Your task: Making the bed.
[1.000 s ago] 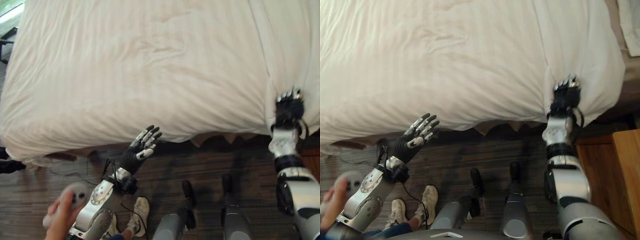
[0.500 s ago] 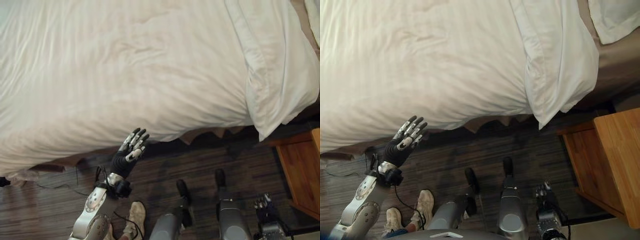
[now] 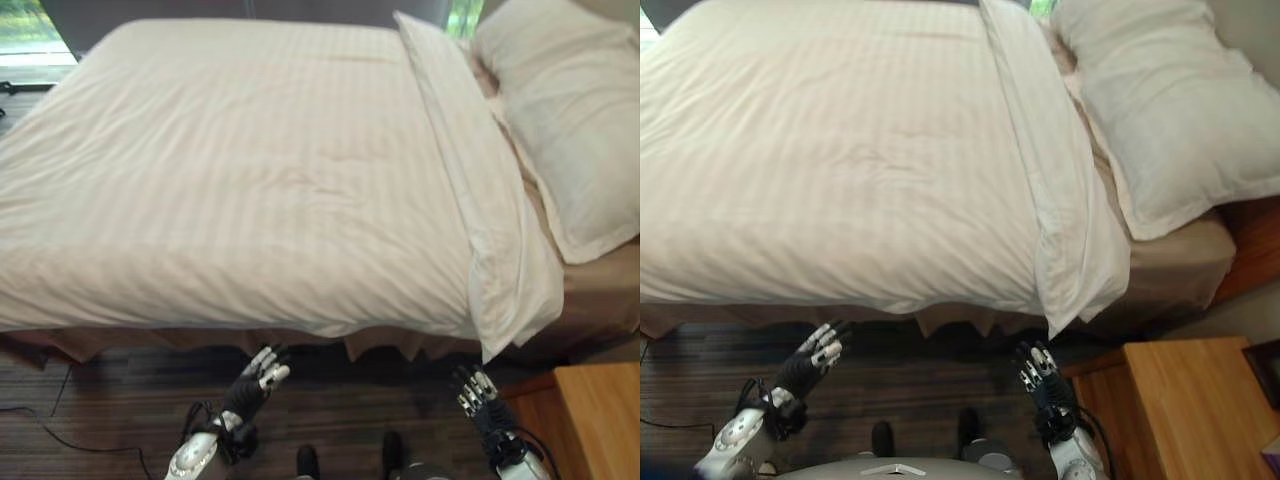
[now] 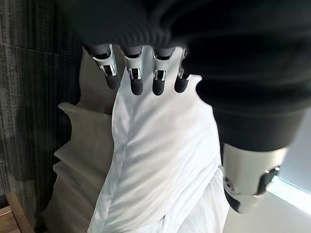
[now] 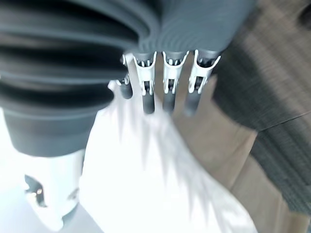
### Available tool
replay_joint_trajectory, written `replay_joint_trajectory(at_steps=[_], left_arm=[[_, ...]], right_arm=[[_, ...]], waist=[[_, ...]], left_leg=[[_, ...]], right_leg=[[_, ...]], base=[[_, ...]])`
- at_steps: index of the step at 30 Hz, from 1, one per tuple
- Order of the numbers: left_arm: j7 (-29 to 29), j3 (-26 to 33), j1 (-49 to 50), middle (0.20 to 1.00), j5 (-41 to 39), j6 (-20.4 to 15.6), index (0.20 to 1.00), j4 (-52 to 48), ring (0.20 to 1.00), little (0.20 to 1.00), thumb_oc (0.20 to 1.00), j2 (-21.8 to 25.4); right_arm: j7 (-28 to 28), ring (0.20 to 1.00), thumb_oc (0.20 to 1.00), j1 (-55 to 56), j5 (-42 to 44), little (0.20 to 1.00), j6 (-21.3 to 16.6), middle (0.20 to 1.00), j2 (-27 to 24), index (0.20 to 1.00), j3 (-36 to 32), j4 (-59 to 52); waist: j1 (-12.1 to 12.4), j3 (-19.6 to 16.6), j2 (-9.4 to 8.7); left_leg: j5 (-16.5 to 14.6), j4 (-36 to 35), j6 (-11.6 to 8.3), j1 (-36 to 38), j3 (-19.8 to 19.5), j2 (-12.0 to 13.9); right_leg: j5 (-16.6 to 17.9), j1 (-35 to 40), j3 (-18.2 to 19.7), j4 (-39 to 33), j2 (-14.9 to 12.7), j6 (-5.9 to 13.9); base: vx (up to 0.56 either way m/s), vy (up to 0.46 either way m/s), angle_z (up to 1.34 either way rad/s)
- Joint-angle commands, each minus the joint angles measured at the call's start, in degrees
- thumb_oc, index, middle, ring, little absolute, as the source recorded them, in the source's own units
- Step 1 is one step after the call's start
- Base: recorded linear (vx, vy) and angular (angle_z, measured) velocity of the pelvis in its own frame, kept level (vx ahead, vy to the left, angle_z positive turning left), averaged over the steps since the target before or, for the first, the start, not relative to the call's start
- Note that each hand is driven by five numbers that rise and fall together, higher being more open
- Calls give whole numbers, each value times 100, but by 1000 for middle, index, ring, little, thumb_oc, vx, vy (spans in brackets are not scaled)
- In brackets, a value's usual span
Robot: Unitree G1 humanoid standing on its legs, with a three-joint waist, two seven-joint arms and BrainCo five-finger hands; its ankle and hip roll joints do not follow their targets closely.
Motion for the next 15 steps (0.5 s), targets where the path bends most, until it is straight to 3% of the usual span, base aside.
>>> replay_joint_trajectory(at_steps=[1, 3, 4, 9, 12, 13, 14, 15], left_arm=[[-11, 242, -48, 1000, 260, -161, 1000, -170, 1000, 1000, 1000, -296], [74, 307, 45, 1000, 410, -209, 1000, -230, 1000, 1000, 1000, -330], [269, 424, 80, 1000, 345, -255, 1000, -158, 1000, 1000, 1000, -564], [457, 516, -115, 1000, 340, -394, 1000, -161, 1000, 1000, 1000, -620], [530, 640, -128, 1000, 403, -526, 1000, -299, 1000, 1000, 1000, -509], [523, 648, -170, 1000, 425, -550, 1000, -319, 1000, 1000, 1000, -424], [525, 618, -242, 1000, 416, -598, 1000, -317, 1000, 1000, 1000, -339], [525, 618, -242, 1000, 416, -598, 1000, -317, 1000, 1000, 1000, -338]], right_arm=[[14, 1000, 1000, 76, -356, 1000, -124, 1000, -192, 1000, -72, -390], [-58, 1000, 1000, 97, -579, 1000, -177, 1000, -254, 1000, -44, -523], [-265, 1000, 1000, 6, -1143, 1000, -288, 1000, -311, 1000, 183, -643], [-400, 1000, 1000, -226, -1463, 1000, -328, 1000, -352, 1000, 481, -691], [-361, 1000, 1000, -380, -1662, 1000, -334, 1000, -434, 1000, 741, -739], [-318, 1000, 1000, -405, -1728, 1000, -334, 1000, -530, 1000, 794, -835], [-297, 1000, 1000, -401, -1800, 1000, -371, 1000, -595, 1000, 769, -997], [-297, 1000, 1000, -401, -1800, 1000, -371, 1000, -595, 1000, 769, -997]], waist=[[79, 20, 310], [112, -13, 268], [231, -106, 145], [333, -69, 105], [488, 107, 135], [523, 249, 189], [454, 349, 230], [452, 343, 230]], left_leg=[[-360, 78, 30, 504, -132, -12], [-376, 78, 46, 535, -151, -18], [-410, 78, 95, 597, -215, -32], [-423, 90, 159, 652, -213, -54], [-470, 239, 225, 667, -144, -19], [-451, 350, 244, 612, -224, 20], [-412, 453, 252, 456, -452, 61], [-411, 455, 252, 448, -453, 61]], right_leg=[[-182, -120, -32, 489, -15, 333], [-193, -75, -37, 484, -24, 338], [-216, 28, -83, 478, -25, 348], [-180, 16, -41, 569, -53, 385], [-155, -146, -126, 1016, -100, 431], [-125, -338, -45, 1413, -80, 521], [-143, -510, 334, 1700, 33, 622], [-143, -517, 333, 1700, 33, 622]], base=[[-2, 31, 3], [-5, 20, 13], [-15, 13, 6], [-52, 1, 5], [-100, -19, -7], [-170, -51, -11], [-130, -50, -10], [-87, -58, 16]])
